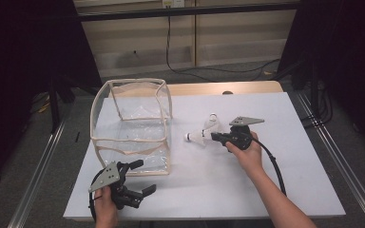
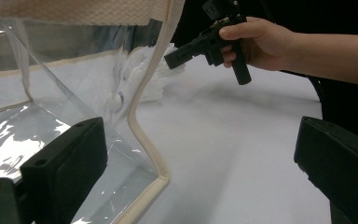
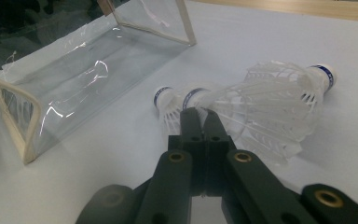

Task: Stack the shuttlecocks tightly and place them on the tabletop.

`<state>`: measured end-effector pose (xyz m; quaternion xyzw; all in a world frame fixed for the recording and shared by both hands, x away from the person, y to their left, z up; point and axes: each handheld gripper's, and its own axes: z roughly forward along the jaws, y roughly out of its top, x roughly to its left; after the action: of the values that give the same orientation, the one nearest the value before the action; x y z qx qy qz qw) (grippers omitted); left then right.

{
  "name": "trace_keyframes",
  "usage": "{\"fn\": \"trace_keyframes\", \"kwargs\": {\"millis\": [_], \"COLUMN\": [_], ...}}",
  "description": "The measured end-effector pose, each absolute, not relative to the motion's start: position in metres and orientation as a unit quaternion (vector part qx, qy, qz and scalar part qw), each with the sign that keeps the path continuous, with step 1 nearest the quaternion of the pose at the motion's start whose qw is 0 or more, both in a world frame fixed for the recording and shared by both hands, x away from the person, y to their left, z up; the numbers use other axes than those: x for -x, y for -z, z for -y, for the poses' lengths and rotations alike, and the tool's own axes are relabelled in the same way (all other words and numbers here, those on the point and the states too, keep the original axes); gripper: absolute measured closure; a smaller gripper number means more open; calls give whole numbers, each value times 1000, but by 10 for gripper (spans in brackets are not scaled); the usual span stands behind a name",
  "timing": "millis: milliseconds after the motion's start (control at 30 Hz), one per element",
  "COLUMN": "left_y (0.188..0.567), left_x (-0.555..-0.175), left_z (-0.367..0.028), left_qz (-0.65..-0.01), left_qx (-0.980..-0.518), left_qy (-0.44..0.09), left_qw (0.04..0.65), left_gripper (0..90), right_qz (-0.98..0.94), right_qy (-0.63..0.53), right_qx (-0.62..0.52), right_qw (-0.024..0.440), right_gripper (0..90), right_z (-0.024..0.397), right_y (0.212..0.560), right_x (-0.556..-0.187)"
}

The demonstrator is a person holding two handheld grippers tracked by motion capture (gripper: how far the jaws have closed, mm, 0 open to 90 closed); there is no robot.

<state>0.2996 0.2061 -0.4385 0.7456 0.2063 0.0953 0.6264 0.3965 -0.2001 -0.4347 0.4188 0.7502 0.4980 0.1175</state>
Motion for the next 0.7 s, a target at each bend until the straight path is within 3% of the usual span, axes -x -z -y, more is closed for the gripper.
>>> {"fn": "trace_keyframes", "kwargs": {"millis": [700], "left_y": [438], "left_x": [-300], "left_z": [-206], "left_qz": [-206], "left_qx": [-744], "left_qy": [-94], "left_qw": [628], "left_gripper": [27], "right_qz": [-758], "right_qy": [-493], "right_qx": [-414], "right_qw": [108], "right_gripper": [900], "right_z": [190], "right_y": [442], "right_x": [-399]}}
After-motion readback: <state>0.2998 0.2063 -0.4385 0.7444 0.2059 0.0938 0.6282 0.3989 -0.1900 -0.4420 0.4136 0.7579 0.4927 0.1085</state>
